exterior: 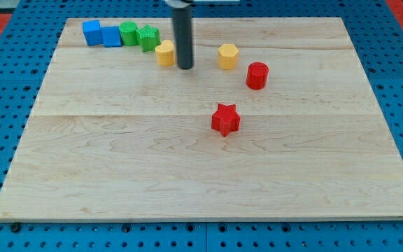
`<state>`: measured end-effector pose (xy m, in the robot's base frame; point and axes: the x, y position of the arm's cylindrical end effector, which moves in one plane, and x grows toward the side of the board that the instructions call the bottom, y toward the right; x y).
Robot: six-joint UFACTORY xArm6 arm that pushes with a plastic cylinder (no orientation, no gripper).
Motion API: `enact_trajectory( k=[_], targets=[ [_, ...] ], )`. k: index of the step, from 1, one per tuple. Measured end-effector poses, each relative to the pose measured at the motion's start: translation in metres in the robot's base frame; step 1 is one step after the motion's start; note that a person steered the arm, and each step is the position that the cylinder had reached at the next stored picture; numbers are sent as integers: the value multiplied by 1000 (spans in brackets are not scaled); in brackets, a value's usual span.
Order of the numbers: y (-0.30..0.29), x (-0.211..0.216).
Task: Slide the green star slightly down and right
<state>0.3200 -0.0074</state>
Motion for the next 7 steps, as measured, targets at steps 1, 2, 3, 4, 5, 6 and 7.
enact_trajectory(
  k=[1, 2, 3, 4, 5, 6, 7],
  targets=[
    [10, 5],
    [-4, 4],
    [9, -27],
    [8, -57],
    [-39, -59],
    [-60, -78],
    [-82, -92]
  ],
)
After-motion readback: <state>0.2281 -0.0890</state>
